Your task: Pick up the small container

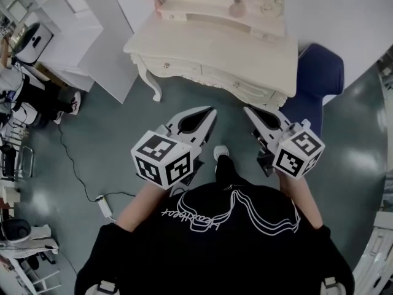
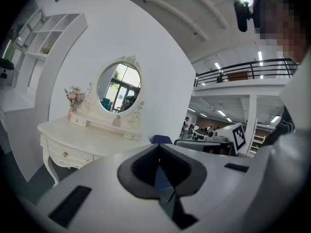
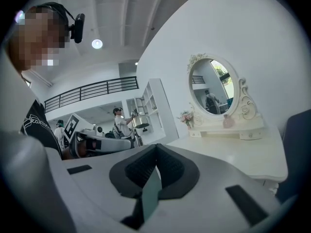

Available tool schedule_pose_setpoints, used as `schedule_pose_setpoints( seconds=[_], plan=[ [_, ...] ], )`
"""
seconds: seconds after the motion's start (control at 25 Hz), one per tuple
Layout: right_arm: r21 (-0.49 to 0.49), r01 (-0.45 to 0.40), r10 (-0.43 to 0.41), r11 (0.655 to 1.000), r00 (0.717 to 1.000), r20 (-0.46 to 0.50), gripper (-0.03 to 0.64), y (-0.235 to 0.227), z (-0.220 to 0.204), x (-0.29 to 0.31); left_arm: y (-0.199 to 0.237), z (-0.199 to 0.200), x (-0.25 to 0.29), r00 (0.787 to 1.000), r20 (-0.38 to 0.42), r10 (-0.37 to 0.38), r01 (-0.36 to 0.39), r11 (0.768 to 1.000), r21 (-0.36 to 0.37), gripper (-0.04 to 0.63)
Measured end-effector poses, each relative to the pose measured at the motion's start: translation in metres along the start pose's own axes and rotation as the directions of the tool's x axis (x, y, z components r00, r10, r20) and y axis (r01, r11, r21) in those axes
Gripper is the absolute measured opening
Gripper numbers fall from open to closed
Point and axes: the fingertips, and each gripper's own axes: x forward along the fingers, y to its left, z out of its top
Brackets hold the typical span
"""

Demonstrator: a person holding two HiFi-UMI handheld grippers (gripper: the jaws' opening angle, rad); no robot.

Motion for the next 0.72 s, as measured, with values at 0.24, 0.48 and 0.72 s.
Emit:
schedule_pose_setpoints(
  seconds=[0.24, 0.48, 0.72],
  plan=[
    [0.013, -0.021, 0.021, 1.000, 1.000, -0.010, 0.003, -0.041, 0.002, 0.034, 0.040, 0.006, 0.036, 1.000, -0.011, 0.024, -0.024, 1.000, -0.018, 0.005],
    [0.027, -0.016, 0.017, 0.999, 0.999, -0.039, 0.003, -0.107, 0.011, 0.070, 0.081, 0.018, 0.096, 0.999, -0.040, 0.023, -0.025, 0.999, -0.036, 0.005],
    [0.002, -0.020, 0.020, 1.000, 0.997, -0.071, 0.003, -0.175, 0.031, 0.116, 0.131, 0.044, 0.160, 0.998, -0.056, 0.034, -0.037, 0.998, -0.048, 0.005]
  ],
)
